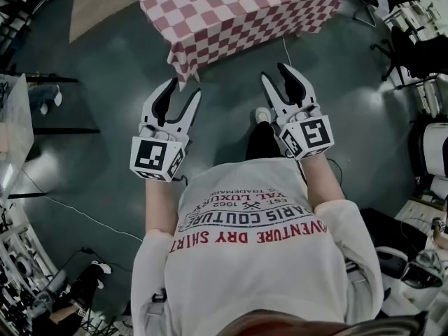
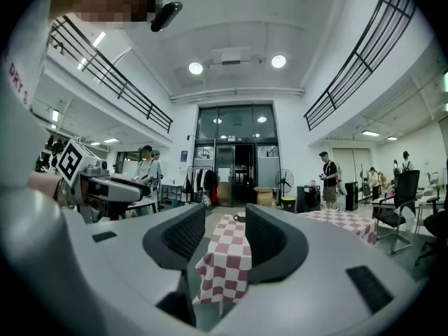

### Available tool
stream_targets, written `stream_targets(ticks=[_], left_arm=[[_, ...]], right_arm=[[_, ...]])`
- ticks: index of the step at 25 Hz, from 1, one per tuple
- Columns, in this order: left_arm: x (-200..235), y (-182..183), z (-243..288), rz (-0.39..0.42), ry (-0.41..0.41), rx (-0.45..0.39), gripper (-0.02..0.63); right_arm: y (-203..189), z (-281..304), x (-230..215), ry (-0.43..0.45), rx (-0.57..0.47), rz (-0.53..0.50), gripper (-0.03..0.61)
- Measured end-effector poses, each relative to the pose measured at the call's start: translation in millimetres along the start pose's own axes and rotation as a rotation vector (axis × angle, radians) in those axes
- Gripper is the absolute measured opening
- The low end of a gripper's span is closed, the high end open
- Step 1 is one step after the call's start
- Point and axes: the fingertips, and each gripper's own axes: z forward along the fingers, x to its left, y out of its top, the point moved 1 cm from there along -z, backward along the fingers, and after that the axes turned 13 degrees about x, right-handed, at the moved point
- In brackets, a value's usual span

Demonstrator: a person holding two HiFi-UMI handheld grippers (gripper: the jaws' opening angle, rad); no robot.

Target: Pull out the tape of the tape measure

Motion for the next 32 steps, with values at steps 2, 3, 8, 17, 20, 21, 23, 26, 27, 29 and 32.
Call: stream_targets(ticks=[2,3,8,17,20,21,23,26,27,29,32], left_arm=[[6.5,0.8,17.6,-0.009,0.033,0.009,0.229],[10.9,2.5,28.1,-0.013,0.051,0.011,0.229],[42.8,21.7,98.3,-0.018,0.168,0.015,0.229],[63.4,73.5,254.6,-0.078,0.285,0.033,0.229],[65.1,77.8,303.3,-0.074,0.297,0.061,0.229],[65.8,79.7,318.7,-0.072,0.294,0.071,0.229],[68.7,81.0,344.4,-0.067,0.288,0.097,0.229],[77.5,71.6,370.2,-0.088,0.292,0.155,0.229],[82.2,67.1,378.7,-0.102,0.290,0.170,0.229],[94.0,58.7,396.7,-0.120,0.277,0.195,0.229],[118.5,46.6,425.6,-0.110,0.244,0.238,0.229]], right_arm=[[-1.5,17.1,-18.1,0.026,0.006,0.003,0.176],[-1.6,27.0,-28.0,0.045,0.005,-0.001,0.177],[7.2,87.4,-97.7,0.144,-0.020,0.010,0.176],[32.1,195.0,-243.4,0.337,0.008,-0.018,0.176],[26.4,225.8,-280.1,0.370,0.036,-0.032,0.176],[25.0,235.0,-291.1,0.377,0.045,-0.033,0.176],[22.4,252.2,-307.8,0.396,0.060,-0.027,0.176],[15.2,274.8,-321.8,0.428,0.088,-0.007,0.176],[12.3,282.8,-326.3,0.432,0.101,-0.003,0.176],[6.6,300.7,-334.2,0.434,0.132,-0.007,0.176],[-3.2,334.6,-340.7,0.439,0.188,-0.041,0.176]])
